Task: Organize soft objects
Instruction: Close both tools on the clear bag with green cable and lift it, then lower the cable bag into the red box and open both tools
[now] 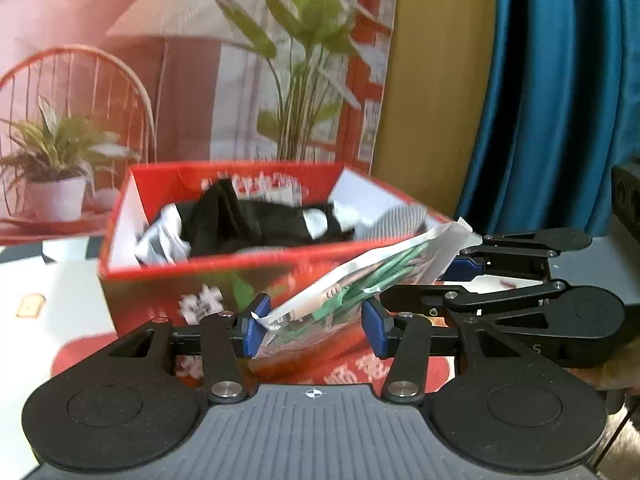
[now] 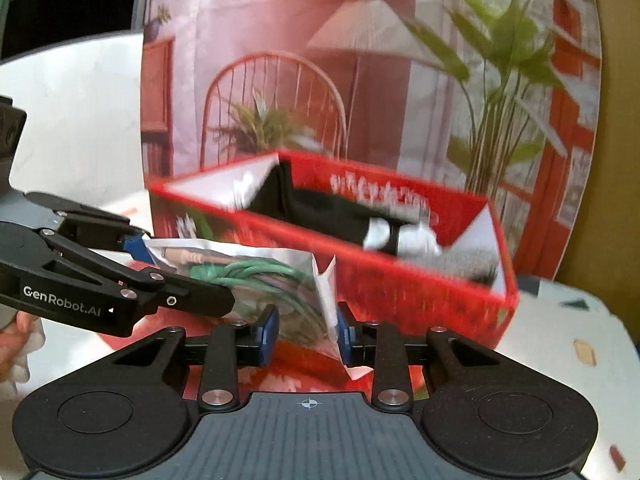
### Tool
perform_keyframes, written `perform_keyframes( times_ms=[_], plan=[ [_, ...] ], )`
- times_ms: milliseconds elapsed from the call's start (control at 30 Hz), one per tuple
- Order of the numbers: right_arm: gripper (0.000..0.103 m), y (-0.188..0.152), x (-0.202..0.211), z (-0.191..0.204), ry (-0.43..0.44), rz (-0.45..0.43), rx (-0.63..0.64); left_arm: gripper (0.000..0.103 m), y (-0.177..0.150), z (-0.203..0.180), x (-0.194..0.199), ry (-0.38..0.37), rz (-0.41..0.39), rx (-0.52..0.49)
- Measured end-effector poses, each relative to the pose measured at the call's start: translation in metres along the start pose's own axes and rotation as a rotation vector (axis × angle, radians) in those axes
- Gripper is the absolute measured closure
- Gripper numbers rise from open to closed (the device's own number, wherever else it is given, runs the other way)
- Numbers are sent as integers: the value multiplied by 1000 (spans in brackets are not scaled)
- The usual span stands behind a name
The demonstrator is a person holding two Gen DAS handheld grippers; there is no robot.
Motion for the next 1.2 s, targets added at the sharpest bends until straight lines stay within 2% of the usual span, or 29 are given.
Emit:
perform_keyframes(
  times_ms=[333,567,667,800,1033,1200],
  plan=[
    [75,64,21,-7,-30,-116,29,50,55,-13,29,16,-151,-45],
    [75,98,15,-21,-56,-165,48,50,84,-14,29,28,-197,-60],
    [75,104,4,-27,-61,-156,43,50,90,-7,17,22,-184,-41],
    [75,99,-17,-35,-55,-103,17,50,85,4,-7,22,-109,14],
    [75,61,-57,-47,-21,29,-98,49,62,17,-49,54,27,43],
    [75,38,-78,-52,-10,108,-162,47,58,27,-65,101,60,49]
  ],
)
Point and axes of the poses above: each gripper's, at about its wrist camera, not at the fingertips, and x roughly against the way its jaws point, z to its left, y to its top, the point moved 10 cm from there along -x, roughly the way its jaws point, and after that the axes turned 10 degrees about x, right-handed, at the moved point
